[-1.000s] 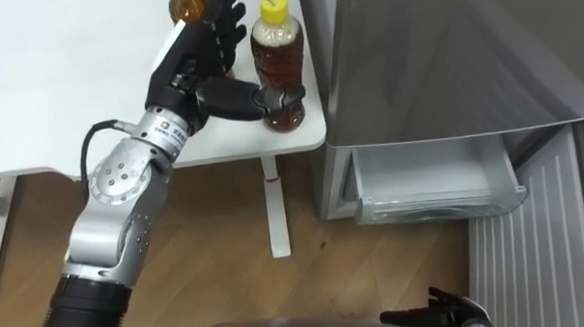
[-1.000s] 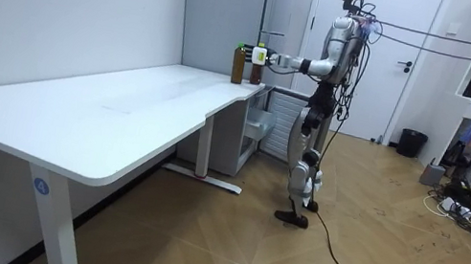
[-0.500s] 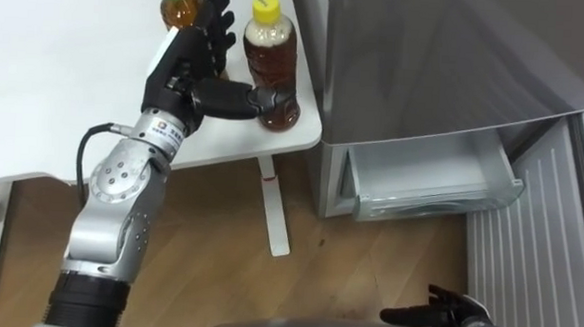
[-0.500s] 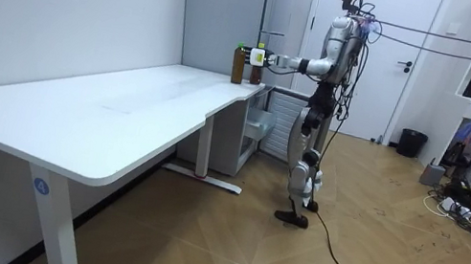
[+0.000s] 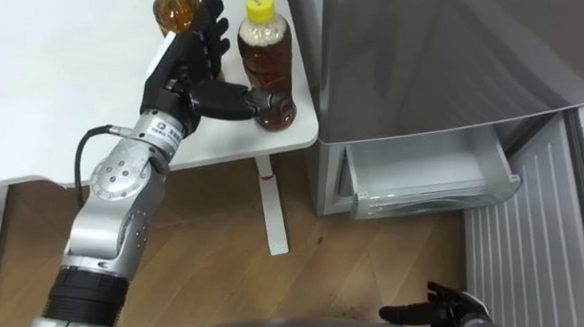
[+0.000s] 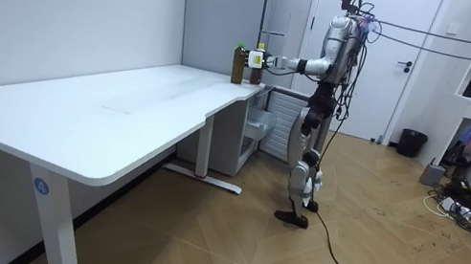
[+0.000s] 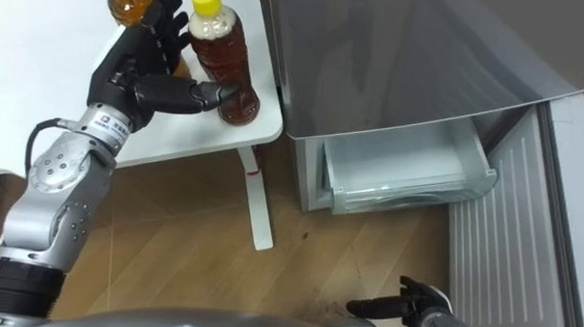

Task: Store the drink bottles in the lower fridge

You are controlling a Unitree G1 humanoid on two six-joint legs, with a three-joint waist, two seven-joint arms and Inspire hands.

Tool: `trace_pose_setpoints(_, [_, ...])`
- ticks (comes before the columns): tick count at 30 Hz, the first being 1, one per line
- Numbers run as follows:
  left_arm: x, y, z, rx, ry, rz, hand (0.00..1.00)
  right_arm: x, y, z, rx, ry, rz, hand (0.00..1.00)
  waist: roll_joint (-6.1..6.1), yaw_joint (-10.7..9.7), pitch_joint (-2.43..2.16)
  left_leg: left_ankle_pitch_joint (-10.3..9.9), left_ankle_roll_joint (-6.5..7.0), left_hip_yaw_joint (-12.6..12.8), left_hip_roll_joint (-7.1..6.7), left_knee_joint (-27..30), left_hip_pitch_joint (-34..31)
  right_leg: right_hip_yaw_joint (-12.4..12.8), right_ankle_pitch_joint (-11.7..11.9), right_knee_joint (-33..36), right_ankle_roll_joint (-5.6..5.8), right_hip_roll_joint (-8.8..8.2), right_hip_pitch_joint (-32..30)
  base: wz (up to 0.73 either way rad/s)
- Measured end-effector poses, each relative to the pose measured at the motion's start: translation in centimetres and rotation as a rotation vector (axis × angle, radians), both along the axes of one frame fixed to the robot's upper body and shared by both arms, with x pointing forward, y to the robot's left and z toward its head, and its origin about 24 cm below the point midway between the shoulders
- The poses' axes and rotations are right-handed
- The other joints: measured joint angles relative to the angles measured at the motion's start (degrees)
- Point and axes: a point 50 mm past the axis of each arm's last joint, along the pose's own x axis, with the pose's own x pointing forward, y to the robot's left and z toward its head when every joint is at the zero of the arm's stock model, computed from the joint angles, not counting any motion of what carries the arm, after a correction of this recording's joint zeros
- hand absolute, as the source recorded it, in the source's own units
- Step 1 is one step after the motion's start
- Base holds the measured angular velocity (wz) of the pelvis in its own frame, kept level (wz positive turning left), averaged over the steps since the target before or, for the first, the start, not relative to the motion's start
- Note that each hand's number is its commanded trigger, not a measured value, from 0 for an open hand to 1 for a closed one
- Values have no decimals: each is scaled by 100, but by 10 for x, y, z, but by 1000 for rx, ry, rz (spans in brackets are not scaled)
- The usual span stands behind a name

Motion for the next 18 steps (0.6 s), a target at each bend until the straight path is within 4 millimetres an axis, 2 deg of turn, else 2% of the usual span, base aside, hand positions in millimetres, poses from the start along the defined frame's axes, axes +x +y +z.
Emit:
trace_pose_setpoints(6, [3, 1, -5, 3, 25, 9, 0, 2, 0, 0, -2, 2, 0, 0, 37, -59, -7, 1, -1, 30, -6, -16, -2, -7, 0, -8, 0, 4, -1, -2])
trace_pose_setpoints(18, [10, 3, -10, 9, 49, 28, 0, 5, 1, 0, -4, -4, 0, 0, -22, -151, 37, 2, -2, 142, 37, -20, 6, 4, 0, -13, 0, 2, -26, -1])
